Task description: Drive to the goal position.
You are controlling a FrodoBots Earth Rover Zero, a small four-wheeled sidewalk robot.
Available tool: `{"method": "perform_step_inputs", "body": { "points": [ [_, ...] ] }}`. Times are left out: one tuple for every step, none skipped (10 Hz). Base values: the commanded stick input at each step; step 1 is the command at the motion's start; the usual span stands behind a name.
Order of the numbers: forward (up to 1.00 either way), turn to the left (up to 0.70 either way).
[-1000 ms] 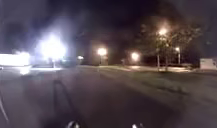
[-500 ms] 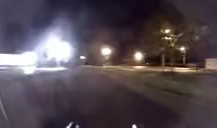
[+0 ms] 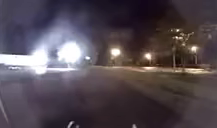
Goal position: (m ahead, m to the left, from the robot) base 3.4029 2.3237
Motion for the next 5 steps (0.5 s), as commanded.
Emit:
{"method": "perform_step_inputs", "body": {
  "points": [
    [0.5,0.0],
    [0.5,0.0],
    [0.5,0.0],
    [0.5,0.0],
    [0.5,0.0]
  ]
}}
